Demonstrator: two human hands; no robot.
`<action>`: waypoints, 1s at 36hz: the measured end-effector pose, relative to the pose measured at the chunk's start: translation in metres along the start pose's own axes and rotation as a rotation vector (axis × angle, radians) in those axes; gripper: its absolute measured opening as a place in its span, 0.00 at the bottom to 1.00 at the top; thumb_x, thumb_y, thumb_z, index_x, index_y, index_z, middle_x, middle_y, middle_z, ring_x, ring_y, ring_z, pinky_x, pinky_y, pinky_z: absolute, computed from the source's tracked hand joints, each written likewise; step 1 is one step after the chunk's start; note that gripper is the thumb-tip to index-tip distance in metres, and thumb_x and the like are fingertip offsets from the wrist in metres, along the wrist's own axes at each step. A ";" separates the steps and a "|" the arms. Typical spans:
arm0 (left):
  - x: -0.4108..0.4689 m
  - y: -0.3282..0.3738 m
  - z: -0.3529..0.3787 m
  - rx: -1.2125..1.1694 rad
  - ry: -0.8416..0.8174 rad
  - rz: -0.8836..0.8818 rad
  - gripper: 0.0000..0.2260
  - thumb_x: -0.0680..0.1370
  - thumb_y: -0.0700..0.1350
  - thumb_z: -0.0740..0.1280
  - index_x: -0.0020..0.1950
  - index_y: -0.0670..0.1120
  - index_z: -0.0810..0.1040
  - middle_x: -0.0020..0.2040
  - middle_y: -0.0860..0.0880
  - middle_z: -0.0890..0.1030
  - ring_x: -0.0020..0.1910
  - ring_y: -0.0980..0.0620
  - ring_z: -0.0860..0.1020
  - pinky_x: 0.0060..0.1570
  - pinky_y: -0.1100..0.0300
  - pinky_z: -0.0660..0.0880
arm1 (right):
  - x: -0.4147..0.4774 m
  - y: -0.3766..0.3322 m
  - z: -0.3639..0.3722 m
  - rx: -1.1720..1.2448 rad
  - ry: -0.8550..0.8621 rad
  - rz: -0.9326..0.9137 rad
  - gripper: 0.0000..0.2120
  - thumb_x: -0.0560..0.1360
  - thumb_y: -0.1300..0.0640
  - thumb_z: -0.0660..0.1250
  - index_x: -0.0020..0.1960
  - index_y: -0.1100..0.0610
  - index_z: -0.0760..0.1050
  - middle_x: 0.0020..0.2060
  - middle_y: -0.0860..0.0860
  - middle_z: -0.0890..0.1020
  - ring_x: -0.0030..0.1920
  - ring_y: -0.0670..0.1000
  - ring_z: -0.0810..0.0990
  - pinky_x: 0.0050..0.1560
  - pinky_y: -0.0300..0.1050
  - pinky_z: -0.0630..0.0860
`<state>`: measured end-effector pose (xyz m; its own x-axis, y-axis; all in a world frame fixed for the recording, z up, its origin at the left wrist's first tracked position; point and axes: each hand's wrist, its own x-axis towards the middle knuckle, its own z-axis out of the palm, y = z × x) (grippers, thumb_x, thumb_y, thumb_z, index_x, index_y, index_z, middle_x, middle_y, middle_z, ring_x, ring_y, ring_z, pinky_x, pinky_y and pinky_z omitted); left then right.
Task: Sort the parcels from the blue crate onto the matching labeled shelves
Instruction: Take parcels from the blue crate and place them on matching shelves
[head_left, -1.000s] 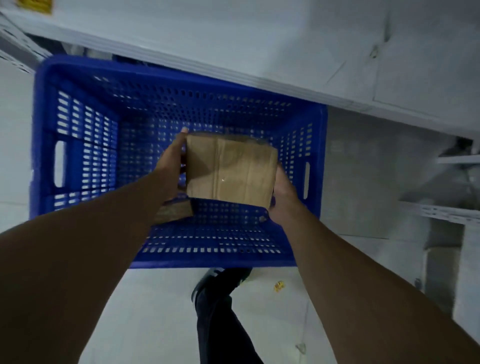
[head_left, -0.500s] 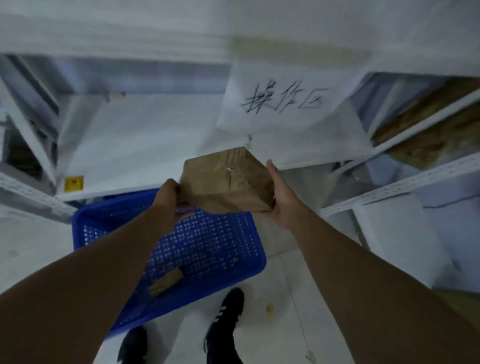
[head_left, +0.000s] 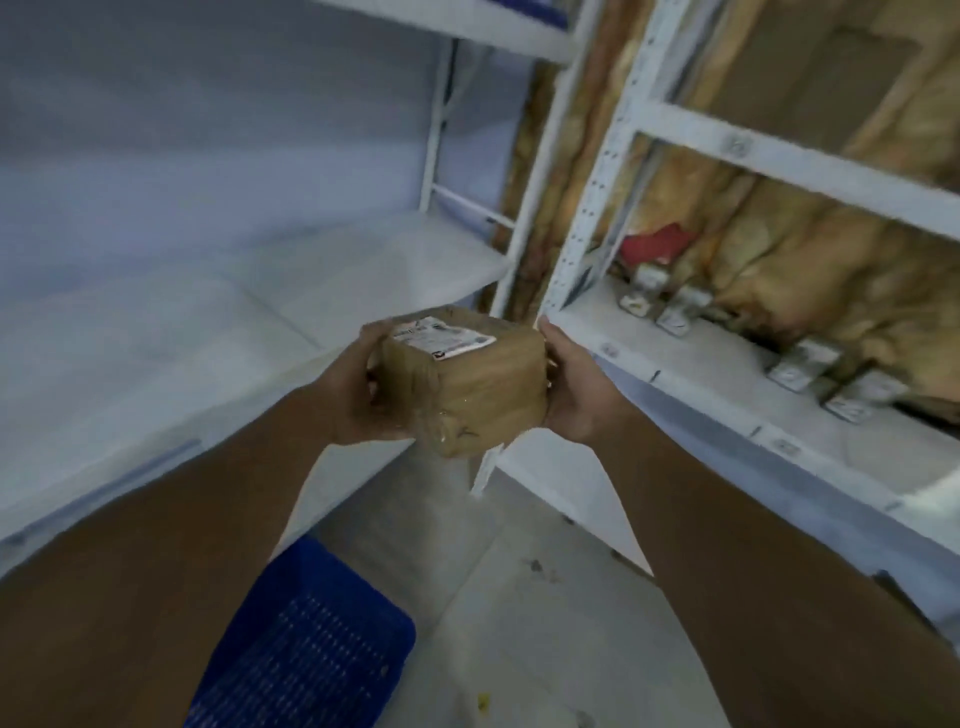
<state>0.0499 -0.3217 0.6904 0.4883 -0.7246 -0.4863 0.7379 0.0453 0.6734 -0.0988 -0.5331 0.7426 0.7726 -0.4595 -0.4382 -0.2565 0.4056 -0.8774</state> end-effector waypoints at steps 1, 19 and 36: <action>-0.002 0.009 0.024 0.047 -0.013 0.040 0.32 0.68 0.67 0.75 0.66 0.50 0.81 0.64 0.46 0.80 0.58 0.43 0.80 0.55 0.40 0.79 | -0.015 -0.012 -0.012 -0.005 -0.010 -0.007 0.29 0.73 0.33 0.72 0.63 0.53 0.83 0.62 0.53 0.83 0.61 0.58 0.83 0.56 0.64 0.82; -0.100 -0.002 0.394 0.672 -0.457 0.460 0.29 0.67 0.54 0.80 0.67 0.54 0.76 0.56 0.49 0.86 0.57 0.44 0.83 0.58 0.40 0.78 | -0.243 -0.154 -0.250 -0.068 0.057 -0.436 0.22 0.69 0.53 0.78 0.60 0.55 0.79 0.57 0.54 0.85 0.60 0.55 0.83 0.60 0.54 0.82; -0.147 -0.077 0.564 0.659 -0.583 0.563 0.34 0.74 0.30 0.71 0.76 0.53 0.68 0.58 0.43 0.86 0.55 0.42 0.85 0.48 0.44 0.84 | -0.356 -0.181 -0.397 -0.116 0.089 -0.562 0.44 0.62 0.60 0.83 0.74 0.51 0.68 0.64 0.56 0.82 0.64 0.59 0.82 0.73 0.59 0.72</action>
<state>-0.3412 -0.6069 1.0244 0.2529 -0.9427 0.2177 -0.0123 0.2219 0.9750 -0.5581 -0.7565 0.9802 0.7581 -0.6457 0.0910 0.1137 -0.0066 -0.9935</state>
